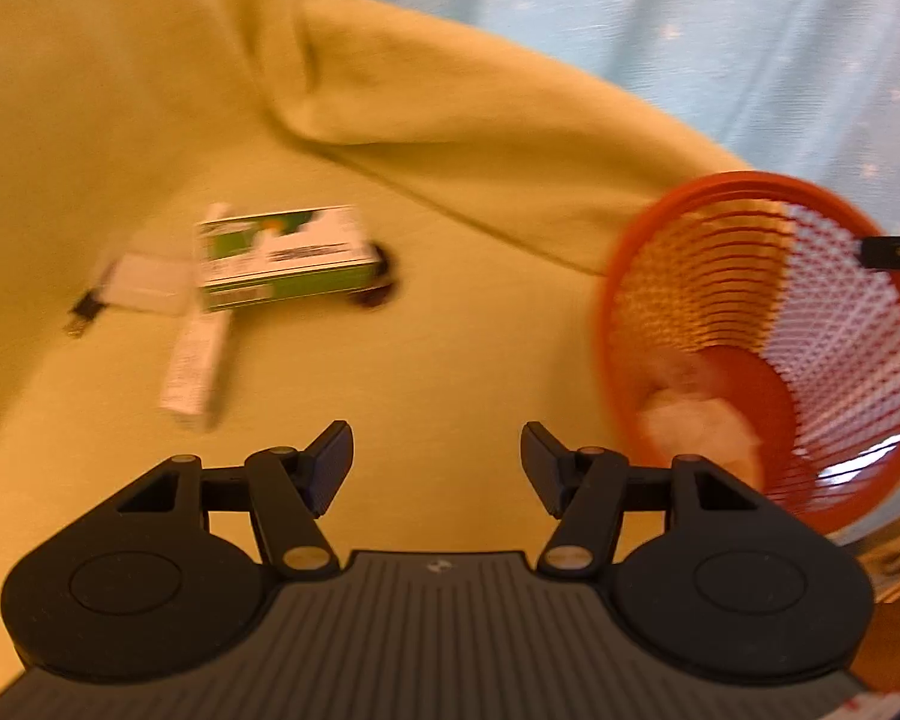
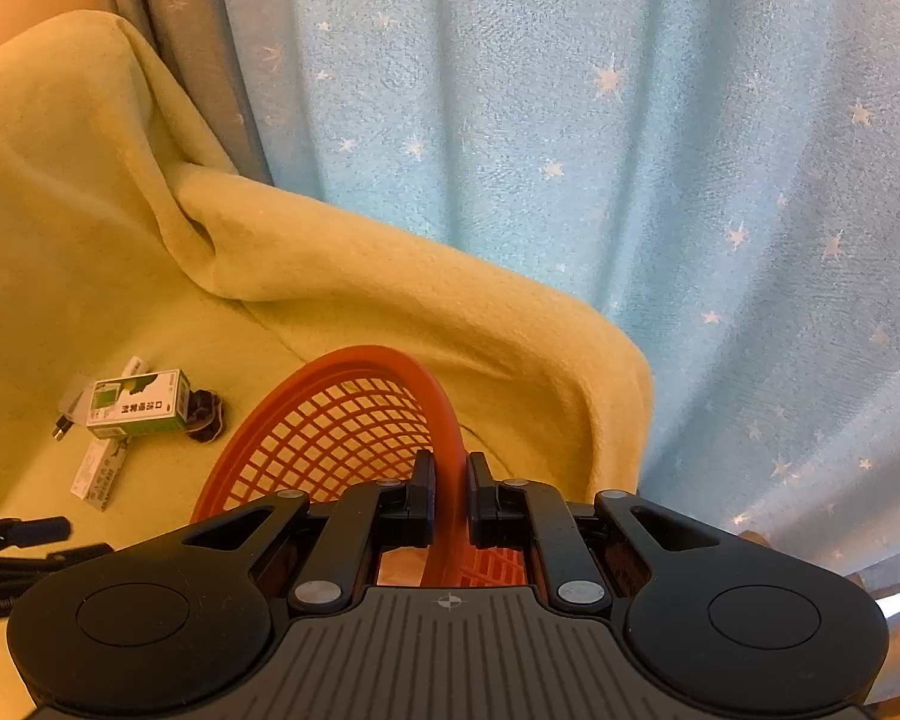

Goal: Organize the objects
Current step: 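Move the left tool to the long white box and grasp it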

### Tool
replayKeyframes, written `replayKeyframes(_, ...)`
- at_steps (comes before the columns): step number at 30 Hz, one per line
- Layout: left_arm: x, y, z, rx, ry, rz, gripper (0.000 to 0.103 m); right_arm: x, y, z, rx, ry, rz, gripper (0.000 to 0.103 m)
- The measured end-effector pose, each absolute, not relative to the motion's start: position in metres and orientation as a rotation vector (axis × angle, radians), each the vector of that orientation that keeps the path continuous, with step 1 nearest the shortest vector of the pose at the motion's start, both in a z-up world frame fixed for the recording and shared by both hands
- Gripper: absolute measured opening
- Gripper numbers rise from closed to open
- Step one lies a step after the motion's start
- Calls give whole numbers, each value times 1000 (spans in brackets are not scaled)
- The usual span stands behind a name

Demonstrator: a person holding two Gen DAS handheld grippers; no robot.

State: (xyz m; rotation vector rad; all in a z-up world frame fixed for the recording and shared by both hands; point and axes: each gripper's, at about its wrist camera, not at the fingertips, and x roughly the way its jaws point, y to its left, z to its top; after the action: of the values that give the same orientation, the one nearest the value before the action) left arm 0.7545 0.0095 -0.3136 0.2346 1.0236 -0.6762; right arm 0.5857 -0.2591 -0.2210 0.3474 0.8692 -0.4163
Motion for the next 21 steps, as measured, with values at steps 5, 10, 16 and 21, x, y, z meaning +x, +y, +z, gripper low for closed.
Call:
replayKeyframes(5, 787, 32, -331, 301, 1009, -604, 57, 589, -259, -221, 347, 875, -428, 6)
replayKeyframes(10, 822, 46, -351, 348, 994, -537, 56, 591, -258, -221, 341, 883, -440, 6)
replayKeyframes(16, 848, 50, -379, 402, 1001, -505, 48, 591, -260, -221, 336, 889, -456, 6)
replayKeyframes(21, 858, 45, -398, 422, 1021, -507, 23, 591, -259, -222, 329, 889, -466, 7)
